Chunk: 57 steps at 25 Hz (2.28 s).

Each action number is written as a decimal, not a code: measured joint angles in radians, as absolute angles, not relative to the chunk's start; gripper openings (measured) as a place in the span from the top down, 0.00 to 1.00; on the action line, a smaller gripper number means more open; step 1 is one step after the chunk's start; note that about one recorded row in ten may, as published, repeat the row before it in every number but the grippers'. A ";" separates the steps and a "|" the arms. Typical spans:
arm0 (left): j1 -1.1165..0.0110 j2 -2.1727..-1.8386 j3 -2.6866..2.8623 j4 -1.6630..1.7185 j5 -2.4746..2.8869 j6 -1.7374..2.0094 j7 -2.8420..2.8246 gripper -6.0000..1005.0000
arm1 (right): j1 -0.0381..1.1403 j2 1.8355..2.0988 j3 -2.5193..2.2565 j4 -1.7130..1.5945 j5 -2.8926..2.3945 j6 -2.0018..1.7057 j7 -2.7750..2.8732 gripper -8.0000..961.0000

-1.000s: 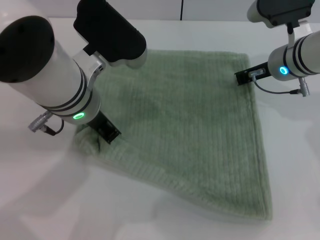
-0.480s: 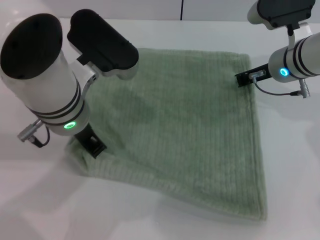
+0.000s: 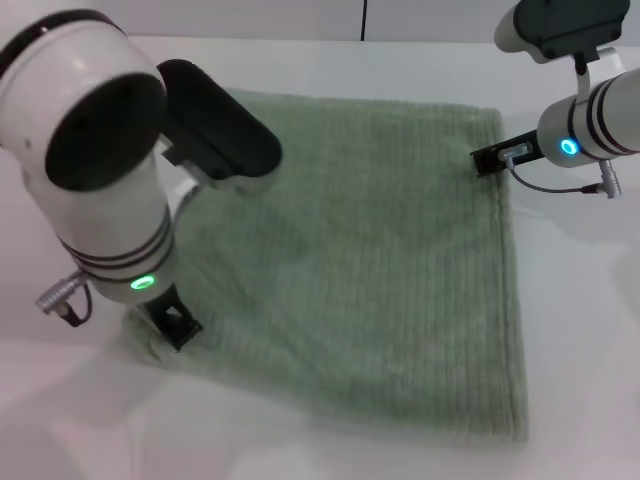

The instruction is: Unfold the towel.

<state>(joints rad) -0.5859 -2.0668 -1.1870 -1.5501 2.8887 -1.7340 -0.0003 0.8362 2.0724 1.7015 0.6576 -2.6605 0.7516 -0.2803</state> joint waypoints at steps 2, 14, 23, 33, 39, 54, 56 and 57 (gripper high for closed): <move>-0.587 -2.067 -1.171 -1.558 2.889 -1.728 -0.005 0.91 | 0.836 2.072 1.703 0.656 -2.661 0.752 -0.285 0.99; -0.662 -2.031 -1.235 -1.551 2.891 -1.605 0.024 0.49 | 0.795 2.072 1.708 0.756 -2.662 0.775 -0.288 0.99; -0.553 -2.013 -1.497 -1.491 2.893 -0.805 0.335 0.24 | 0.622 2.075 1.698 1.149 -2.717 0.772 -0.292 0.99; -0.192 -2.071 -1.477 -1.210 2.752 0.674 0.411 0.17 | 0.087 2.077 1.366 1.638 -2.725 0.041 -0.464 0.98; -0.174 -2.068 -1.450 -0.820 2.649 1.108 0.150 0.17 | -0.083 2.084 1.206 1.337 -2.756 -0.758 -0.403 0.98; -0.241 -2.072 -1.457 -0.426 2.601 1.206 0.049 0.17 | 0.035 2.087 1.118 0.541 -2.346 -1.640 -0.064 0.89; -0.257 -2.071 -1.458 -0.377 2.600 1.210 0.014 0.17 | 0.032 2.086 1.113 0.505 -2.340 -1.641 -0.046 0.84; -0.257 -2.071 -1.458 -0.377 2.600 1.210 0.014 0.17 | 0.032 2.086 1.113 0.505 -2.340 -1.641 -0.046 0.81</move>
